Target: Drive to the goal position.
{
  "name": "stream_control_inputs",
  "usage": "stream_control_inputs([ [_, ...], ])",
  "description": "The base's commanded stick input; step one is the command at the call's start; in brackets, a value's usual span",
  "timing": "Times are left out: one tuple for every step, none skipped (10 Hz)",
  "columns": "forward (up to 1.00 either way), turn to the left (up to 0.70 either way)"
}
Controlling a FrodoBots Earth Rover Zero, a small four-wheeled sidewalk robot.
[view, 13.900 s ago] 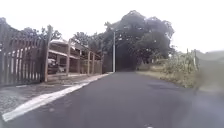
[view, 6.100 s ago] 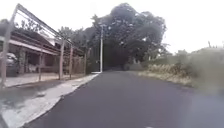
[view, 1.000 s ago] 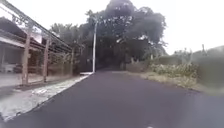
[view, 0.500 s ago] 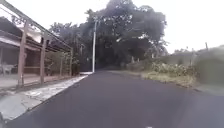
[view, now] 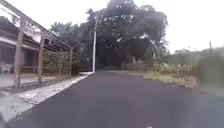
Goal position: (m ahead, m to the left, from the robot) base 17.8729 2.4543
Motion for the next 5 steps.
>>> stream_control_inputs([
  [0.50, 0.00],
  [0.50, 0.00],
  [0.50, 0.00],
  [0.50, 0.00],
  [0.50, 0.00],
])
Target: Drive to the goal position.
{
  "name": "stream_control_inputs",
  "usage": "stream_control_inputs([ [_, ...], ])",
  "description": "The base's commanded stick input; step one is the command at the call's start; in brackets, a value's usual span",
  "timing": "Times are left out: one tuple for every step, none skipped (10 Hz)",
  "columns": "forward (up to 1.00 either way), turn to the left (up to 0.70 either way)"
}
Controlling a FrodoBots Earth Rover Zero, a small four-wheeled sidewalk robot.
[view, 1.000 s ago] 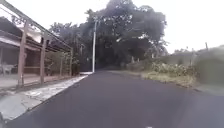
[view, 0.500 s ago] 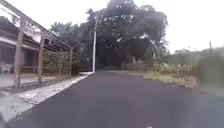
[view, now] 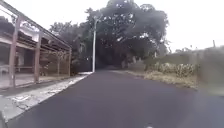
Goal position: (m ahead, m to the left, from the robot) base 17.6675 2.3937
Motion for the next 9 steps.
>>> stream_control_inputs([
  [0.50, 0.00],
  [0.50, 0.00],
  [0.50, 0.00],
  [0.50, 0.00],
  [0.50, 0.00],
  [0.50, 0.00],
  [0.50, 0.00],
  [0.50, 0.00],
  [0.50, 0.00],
])
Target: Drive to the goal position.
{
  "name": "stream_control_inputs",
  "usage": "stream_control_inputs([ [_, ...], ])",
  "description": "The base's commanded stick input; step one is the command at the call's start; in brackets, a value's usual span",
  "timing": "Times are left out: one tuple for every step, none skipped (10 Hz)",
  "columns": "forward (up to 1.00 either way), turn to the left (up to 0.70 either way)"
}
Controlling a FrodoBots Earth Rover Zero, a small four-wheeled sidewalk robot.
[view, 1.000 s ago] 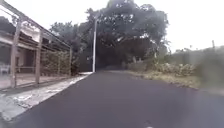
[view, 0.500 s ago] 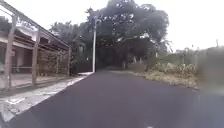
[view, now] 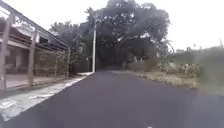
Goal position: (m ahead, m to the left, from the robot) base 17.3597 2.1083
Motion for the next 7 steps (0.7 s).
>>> stream_control_inputs([
  [0.50, 0.00],
  [0.50, 0.00],
  [0.50, 0.00],
  [0.50, 0.00],
  [0.50, 0.00],
  [0.50, 0.00],
  [0.50, 0.00],
])
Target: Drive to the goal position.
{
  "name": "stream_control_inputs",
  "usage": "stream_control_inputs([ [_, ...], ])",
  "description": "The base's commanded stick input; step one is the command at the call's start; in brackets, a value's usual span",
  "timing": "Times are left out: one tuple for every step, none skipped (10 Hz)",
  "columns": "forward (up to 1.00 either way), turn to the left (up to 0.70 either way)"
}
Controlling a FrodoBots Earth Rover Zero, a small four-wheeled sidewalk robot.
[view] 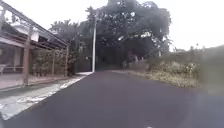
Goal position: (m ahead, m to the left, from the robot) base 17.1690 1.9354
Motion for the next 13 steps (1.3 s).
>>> stream_control_inputs([
  [0.50, 0.00],
  [0.50, 0.00],
  [0.50, 0.00],
  [0.50, 0.00],
  [0.50, 0.00],
  [0.50, 0.00],
  [0.50, 0.00],
  [0.50, 0.00],
  [0.50, 0.00],
  [0.50, 0.00],
  [0.50, 0.00],
  [0.50, 0.00],
  [0.50, 0.00],
])
